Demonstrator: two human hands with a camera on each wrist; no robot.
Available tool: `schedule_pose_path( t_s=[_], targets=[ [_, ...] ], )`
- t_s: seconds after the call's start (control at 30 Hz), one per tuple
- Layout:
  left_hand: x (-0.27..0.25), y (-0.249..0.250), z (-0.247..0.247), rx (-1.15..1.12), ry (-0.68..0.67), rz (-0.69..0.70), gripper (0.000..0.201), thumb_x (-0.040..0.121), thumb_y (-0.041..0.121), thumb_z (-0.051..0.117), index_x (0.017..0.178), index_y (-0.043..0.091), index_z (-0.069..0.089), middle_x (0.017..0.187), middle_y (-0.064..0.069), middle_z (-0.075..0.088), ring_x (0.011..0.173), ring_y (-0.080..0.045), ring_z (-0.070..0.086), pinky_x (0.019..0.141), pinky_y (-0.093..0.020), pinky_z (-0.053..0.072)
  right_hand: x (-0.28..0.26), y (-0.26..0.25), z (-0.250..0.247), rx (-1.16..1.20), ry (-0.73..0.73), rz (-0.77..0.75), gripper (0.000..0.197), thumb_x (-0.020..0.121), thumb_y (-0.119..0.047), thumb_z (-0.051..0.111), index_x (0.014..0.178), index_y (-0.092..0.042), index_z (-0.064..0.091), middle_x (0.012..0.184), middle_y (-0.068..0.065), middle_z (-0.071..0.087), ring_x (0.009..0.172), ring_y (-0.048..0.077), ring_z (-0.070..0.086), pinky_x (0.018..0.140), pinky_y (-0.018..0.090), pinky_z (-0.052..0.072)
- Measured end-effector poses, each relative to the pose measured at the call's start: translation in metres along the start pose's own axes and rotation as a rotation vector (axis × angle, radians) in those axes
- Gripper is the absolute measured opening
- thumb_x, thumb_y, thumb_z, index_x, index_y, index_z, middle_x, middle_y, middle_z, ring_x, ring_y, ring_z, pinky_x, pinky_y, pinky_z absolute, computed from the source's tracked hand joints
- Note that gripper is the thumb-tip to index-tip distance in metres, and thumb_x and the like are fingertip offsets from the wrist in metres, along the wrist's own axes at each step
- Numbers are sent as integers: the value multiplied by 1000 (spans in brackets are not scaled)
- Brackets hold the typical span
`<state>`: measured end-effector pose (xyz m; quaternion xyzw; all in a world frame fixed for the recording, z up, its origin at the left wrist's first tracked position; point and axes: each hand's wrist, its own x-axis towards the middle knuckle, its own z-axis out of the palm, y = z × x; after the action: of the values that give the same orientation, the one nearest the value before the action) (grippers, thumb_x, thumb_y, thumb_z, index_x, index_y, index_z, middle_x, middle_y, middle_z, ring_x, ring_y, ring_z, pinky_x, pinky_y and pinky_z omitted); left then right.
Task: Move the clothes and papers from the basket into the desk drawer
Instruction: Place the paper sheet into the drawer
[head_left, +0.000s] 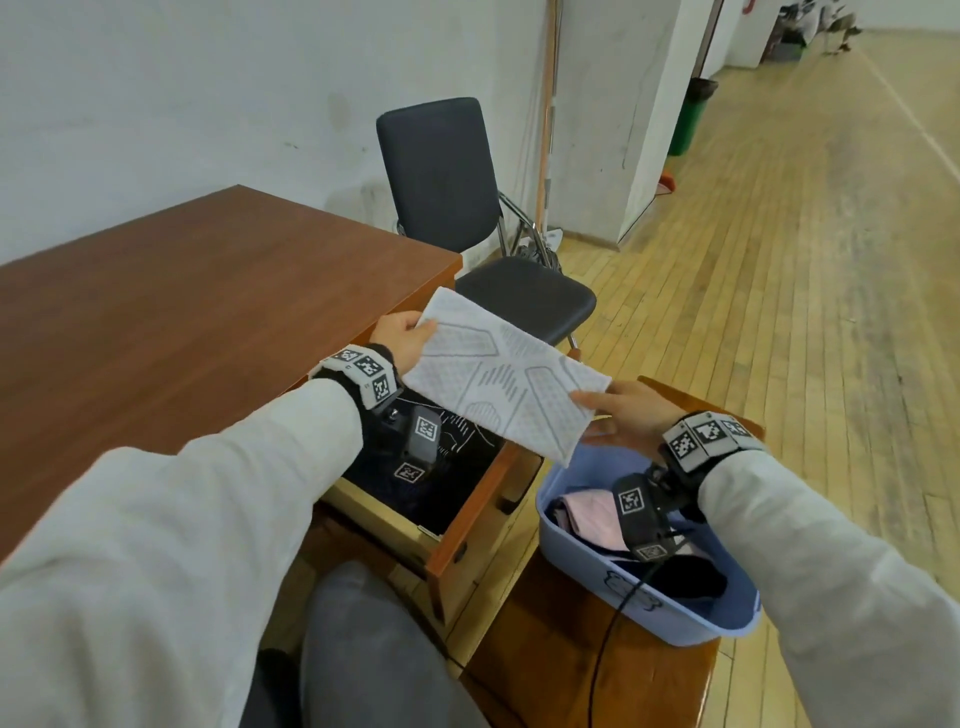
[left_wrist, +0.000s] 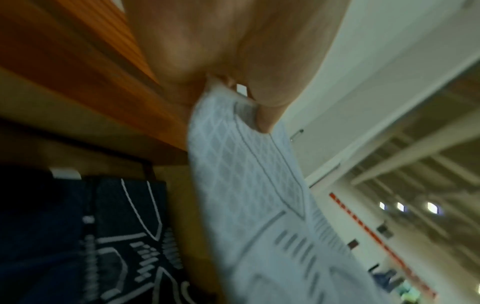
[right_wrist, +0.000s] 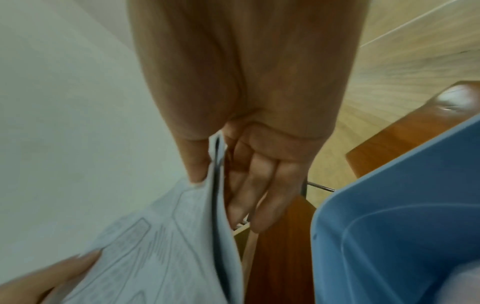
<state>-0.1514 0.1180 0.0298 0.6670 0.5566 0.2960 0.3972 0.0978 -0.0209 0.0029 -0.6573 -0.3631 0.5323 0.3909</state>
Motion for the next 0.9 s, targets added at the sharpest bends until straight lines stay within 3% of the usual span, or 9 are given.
schedule_pose_path(
  t_s=[0.1,0.17,0.23,0.33,0.4,0.5,0.63,0.8,0.9],
  targets=[
    [3,-12,-2,267,47,-15,33,97,23,46,65,16,48,70,-5,50,75,-25,47,67,-29,33,15,-9,16,-53,84,-77,28,98,-15,51,126,-8,54,115,16,66,103,33,65,80,42,57],
    [5,-15,-1,370,63,-21,20,97,24,47,91,12,61,93,-12,63,89,-32,58,73,-31,40,29,-13,27,-160,175,-138,25,97,-18,52,120,-7,56,106,14,68,91,32,68,73,44,59],
    [9,-20,1,367,84,-61,25,97,22,49,119,11,53,115,-12,63,105,-32,60,84,-34,45,41,-16,38,-328,257,-176,19,95,-23,54,106,-8,60,85,8,67,71,24,68,62,36,58],
    [14,-30,5,350,49,-93,29,95,7,43,124,12,41,115,-17,59,97,-32,57,80,-34,43,53,-18,50,-589,335,-208,19,96,-28,52,95,-10,59,80,5,62,61,13,56,52,24,42],
    [20,-38,9,403,8,-80,29,91,-1,38,117,11,44,112,-17,58,90,-30,53,78,-35,42,62,-18,58,-597,346,-201,22,95,-24,53,113,-11,55,96,8,63,74,16,59,58,24,45],
    [31,-53,16,444,-27,-98,34,90,-6,36,99,8,66,115,-13,61,102,-31,58,88,-35,46,74,-12,71,-529,295,-210,52,92,-14,55,138,-21,31,104,8,62,85,21,64,63,27,51],
    [44,-70,24,421,-68,-158,41,91,-6,35,98,8,72,118,-11,63,105,-32,60,87,-35,49,86,-7,79,-824,179,-278,28,94,-16,47,118,-28,41,88,1,60,69,14,57,50,22,37],
    [64,-91,34,467,-104,-174,38,91,-4,40,114,8,67,132,-12,54,120,-30,52,102,-35,42,112,-3,91,-1180,59,-268,21,95,-34,47,103,-26,65,97,-3,69,84,17,63,80,33,54],
    [73,-102,39,540,-131,-130,41,91,-3,44,127,8,59,139,-14,44,131,-31,41,112,-36,33,124,1,95,-1275,6,-275,26,93,-38,46,102,-24,66,95,-2,70,84,18,64,79,33,51]
  ],
)
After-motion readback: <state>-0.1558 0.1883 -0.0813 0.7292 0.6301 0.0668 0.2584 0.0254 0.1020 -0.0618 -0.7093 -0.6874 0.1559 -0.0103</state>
